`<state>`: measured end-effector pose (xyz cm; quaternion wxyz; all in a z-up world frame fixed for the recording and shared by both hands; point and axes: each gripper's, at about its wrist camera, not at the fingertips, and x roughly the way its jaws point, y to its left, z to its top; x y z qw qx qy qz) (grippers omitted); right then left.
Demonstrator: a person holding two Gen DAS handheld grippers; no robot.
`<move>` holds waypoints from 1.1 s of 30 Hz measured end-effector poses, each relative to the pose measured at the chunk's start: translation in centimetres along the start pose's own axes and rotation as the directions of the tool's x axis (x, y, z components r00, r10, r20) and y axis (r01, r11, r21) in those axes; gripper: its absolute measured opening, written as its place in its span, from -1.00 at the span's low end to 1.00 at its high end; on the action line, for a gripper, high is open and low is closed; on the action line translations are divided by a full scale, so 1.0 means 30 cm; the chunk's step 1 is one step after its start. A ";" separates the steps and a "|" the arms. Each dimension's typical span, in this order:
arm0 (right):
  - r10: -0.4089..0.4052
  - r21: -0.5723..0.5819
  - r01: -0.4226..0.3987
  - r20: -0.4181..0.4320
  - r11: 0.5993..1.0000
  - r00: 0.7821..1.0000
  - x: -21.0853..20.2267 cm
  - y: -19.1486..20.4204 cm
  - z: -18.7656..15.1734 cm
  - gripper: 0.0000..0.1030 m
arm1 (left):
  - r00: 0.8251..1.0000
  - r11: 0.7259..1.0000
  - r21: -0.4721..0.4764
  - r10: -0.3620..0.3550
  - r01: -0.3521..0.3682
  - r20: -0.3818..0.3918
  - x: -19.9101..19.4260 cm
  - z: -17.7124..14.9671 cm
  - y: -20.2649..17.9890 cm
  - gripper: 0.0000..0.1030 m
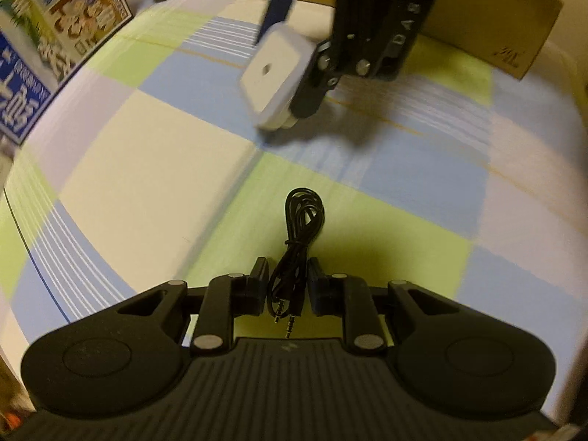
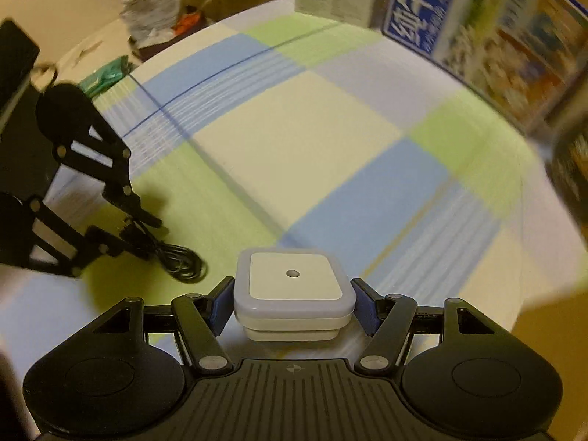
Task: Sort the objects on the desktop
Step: 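Close the right tool on the night light while the left closes on the black cable, then lift and carry the night light in the right tool while the left carries the cable to the box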
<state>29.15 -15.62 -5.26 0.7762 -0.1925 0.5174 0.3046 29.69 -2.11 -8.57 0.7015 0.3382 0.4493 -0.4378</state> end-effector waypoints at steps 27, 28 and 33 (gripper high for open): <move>-0.200 0.356 0.103 0.248 0.929 0.948 -0.128 0.253 -0.511 0.28 | 0.991 0.989 -0.138 0.075 -0.060 0.110 -0.034 -0.039 -0.319 -0.58; -0.203 0.366 0.098 0.259 0.925 0.944 -0.133 0.251 -0.508 0.33 | 0.991 0.988 -0.144 0.073 -0.057 0.111 -0.033 -0.039 -0.318 -0.58; -0.209 0.338 0.102 0.299 0.935 0.931 -0.131 0.260 -0.484 0.48 | 0.993 0.984 -0.174 0.042 -0.023 0.106 -0.038 -0.043 -0.316 -0.70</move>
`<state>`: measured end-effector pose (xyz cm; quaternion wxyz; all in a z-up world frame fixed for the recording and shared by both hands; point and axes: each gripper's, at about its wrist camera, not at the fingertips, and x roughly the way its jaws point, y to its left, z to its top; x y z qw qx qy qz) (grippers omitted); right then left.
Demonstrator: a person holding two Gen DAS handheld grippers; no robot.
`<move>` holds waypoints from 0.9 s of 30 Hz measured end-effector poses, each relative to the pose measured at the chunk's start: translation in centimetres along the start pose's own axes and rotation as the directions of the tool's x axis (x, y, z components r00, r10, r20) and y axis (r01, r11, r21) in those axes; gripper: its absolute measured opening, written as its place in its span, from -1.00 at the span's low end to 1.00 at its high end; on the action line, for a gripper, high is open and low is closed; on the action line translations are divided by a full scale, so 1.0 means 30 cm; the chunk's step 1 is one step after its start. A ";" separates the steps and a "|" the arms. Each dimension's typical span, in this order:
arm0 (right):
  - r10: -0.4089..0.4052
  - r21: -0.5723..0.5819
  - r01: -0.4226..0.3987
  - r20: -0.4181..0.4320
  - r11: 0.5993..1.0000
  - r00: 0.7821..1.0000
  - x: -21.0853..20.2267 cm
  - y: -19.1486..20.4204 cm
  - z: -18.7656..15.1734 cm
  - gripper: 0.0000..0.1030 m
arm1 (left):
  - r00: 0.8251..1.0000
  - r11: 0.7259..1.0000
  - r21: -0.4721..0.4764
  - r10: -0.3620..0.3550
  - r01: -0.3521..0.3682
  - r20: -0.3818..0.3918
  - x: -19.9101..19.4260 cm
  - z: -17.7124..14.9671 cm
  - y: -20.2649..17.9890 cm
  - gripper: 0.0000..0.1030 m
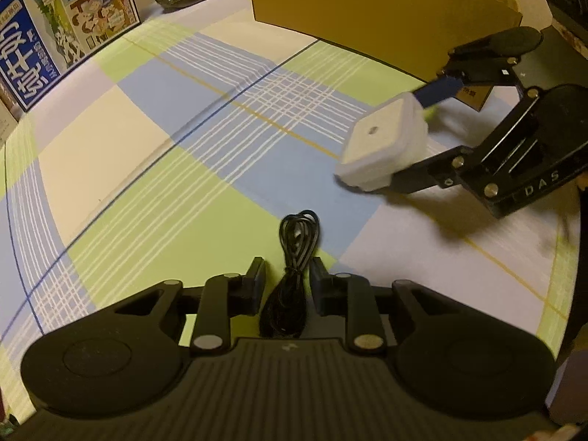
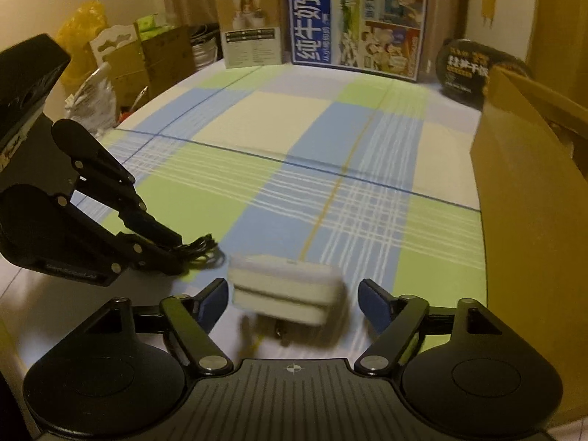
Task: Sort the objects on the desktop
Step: 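Lift and carry the night light in the right tool while the left carries the cable to the box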
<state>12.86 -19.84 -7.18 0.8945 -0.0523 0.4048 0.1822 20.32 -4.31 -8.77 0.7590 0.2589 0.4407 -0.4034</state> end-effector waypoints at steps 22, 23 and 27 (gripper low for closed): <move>-0.042 0.080 0.039 0.041 0.996 0.998 -0.001 -0.003 -0.013 0.23 | 1.000 0.978 -0.207 0.017 -0.018 -0.009 -0.030 0.000 -0.009 -0.78; -0.044 0.078 0.041 0.045 0.996 0.998 -0.008 -0.003 -0.013 0.23 | 1.000 0.977 -0.214 0.019 -0.019 -0.005 -0.037 0.002 -0.009 -0.78; -0.057 0.074 0.051 0.071 0.996 0.996 -0.052 -0.003 -0.002 0.23 | 0.999 0.970 -0.241 0.033 -0.029 0.013 -0.069 0.015 -0.002 -0.78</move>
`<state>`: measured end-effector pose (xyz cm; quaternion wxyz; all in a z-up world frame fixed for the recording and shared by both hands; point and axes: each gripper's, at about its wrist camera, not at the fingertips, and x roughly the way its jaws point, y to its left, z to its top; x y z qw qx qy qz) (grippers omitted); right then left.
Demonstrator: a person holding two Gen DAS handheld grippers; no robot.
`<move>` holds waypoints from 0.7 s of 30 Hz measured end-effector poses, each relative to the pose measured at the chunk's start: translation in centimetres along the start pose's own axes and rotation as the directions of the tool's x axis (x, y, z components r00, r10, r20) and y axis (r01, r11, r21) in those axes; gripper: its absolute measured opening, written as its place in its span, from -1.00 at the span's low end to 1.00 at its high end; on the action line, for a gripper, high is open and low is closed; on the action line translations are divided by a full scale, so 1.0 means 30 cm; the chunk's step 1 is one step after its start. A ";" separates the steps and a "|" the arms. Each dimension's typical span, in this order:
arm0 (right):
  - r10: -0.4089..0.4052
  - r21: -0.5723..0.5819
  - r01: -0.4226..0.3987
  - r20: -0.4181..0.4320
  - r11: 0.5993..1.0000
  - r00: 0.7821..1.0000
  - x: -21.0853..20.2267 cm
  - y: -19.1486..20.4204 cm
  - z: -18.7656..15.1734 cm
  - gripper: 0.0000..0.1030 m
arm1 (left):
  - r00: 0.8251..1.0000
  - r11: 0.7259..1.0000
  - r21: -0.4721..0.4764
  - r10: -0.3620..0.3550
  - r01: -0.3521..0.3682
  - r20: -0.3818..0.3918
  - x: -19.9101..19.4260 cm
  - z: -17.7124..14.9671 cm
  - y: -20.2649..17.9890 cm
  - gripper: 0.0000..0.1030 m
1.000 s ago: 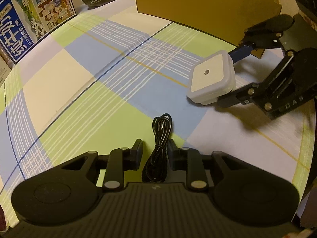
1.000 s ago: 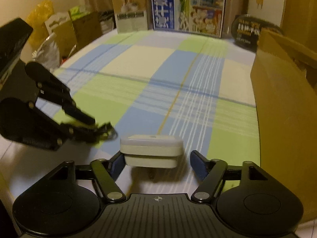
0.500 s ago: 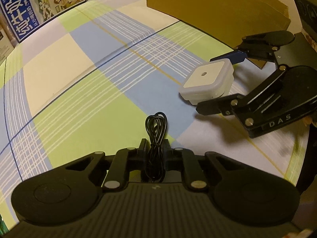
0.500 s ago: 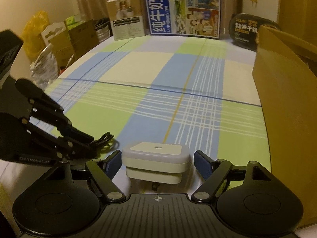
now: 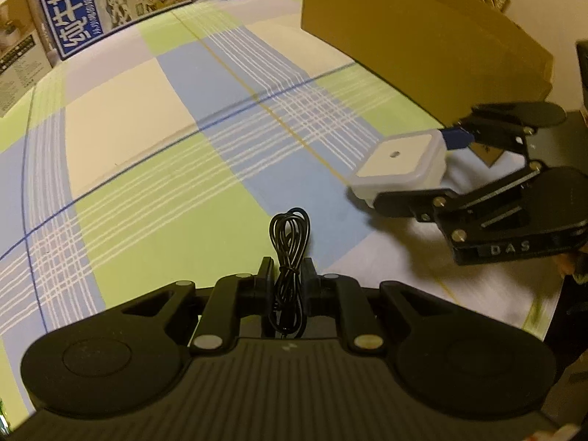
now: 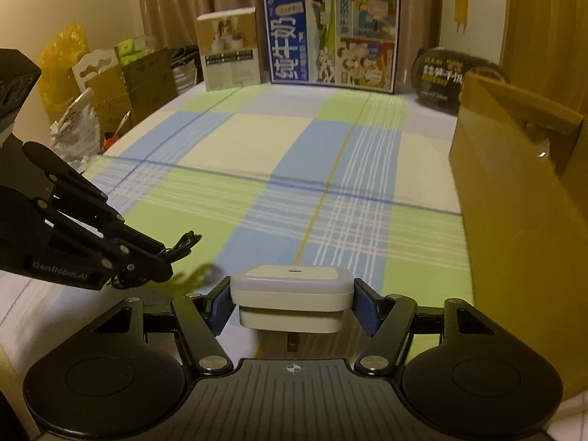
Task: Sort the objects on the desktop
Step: 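Lift and carry the night light in the right tool while the left carries the cable to the box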
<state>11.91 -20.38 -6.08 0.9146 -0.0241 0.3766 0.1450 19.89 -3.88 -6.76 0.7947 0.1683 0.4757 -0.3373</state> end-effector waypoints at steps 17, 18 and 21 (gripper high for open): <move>-0.050 0.029 0.046 0.143 0.999 0.988 -0.297 -0.013 0.095 0.24 | 0.993 0.995 -0.093 0.028 -0.017 0.119 -0.186 0.101 -0.123 -0.78; -0.055 0.032 0.051 0.154 0.998 0.987 -0.319 -0.017 0.100 0.24 | 0.991 0.995 -0.098 0.026 -0.014 0.127 -0.199 0.109 -0.135 -0.78; -0.077 0.040 0.071 0.184 0.997 0.980 -0.381 -0.035 0.110 0.24 | 0.988 0.994 -0.109 0.022 -0.006 0.151 -0.234 0.132 -0.172 -0.78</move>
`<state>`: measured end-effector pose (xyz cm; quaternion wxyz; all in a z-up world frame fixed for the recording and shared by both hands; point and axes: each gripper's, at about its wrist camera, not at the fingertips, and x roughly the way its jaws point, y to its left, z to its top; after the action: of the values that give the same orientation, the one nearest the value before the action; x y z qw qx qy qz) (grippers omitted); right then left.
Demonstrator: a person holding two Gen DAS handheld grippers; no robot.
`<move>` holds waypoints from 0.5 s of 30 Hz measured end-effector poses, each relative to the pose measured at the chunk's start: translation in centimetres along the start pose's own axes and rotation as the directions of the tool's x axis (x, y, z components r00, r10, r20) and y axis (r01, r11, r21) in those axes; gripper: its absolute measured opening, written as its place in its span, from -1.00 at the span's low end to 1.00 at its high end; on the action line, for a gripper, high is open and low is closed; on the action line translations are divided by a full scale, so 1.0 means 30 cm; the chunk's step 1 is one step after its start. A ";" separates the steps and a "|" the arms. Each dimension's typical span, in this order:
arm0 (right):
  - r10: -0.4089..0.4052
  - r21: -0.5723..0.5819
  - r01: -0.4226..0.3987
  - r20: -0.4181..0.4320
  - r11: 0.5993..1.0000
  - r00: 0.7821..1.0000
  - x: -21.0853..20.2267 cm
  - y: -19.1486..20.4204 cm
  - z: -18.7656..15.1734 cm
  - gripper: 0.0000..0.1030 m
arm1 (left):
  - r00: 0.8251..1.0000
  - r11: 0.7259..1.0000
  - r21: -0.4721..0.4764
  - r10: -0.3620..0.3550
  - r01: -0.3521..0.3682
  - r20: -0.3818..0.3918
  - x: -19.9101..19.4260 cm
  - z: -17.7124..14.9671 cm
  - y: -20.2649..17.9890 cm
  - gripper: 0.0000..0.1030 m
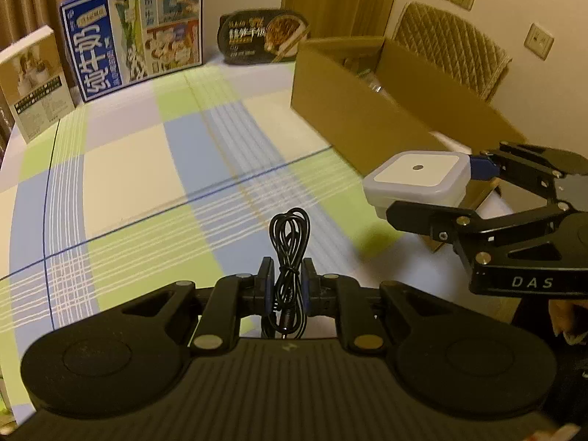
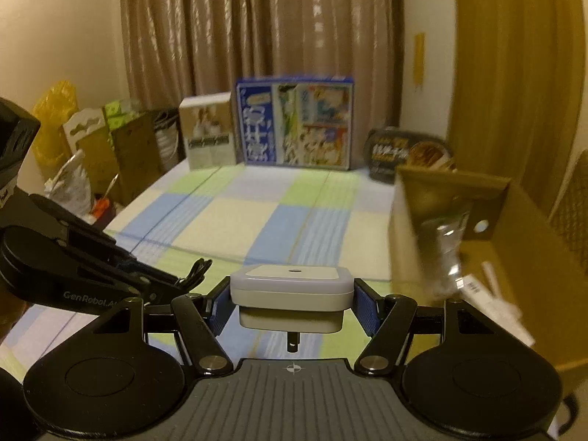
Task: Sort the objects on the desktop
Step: 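Lift and carry the night light in the right tool while the left carries the cable to the box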
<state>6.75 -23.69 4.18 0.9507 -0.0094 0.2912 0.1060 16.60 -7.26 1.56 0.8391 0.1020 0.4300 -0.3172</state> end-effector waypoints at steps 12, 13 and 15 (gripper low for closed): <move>-0.121 0.054 0.117 0.074 0.992 0.990 -0.214 -0.181 0.011 0.24 | 0.995 0.997 -0.019 -0.071 0.073 0.075 -0.072 0.089 -0.187 -0.78; -0.135 0.064 0.130 0.075 0.989 0.988 -0.230 -0.205 0.006 0.24 | 0.994 0.997 -0.015 -0.080 0.081 0.078 -0.073 0.095 -0.205 -0.78; -0.165 0.082 0.159 0.077 0.984 0.983 -0.257 -0.246 -0.003 0.24 | 0.992 0.995 -0.010 -0.097 0.099 0.085 -0.068 0.112 -0.244 -0.78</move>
<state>1.99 -32.44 8.05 0.9673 0.0075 0.2531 0.0174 13.38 -13.54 5.97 0.8405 0.0614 0.4010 -0.3591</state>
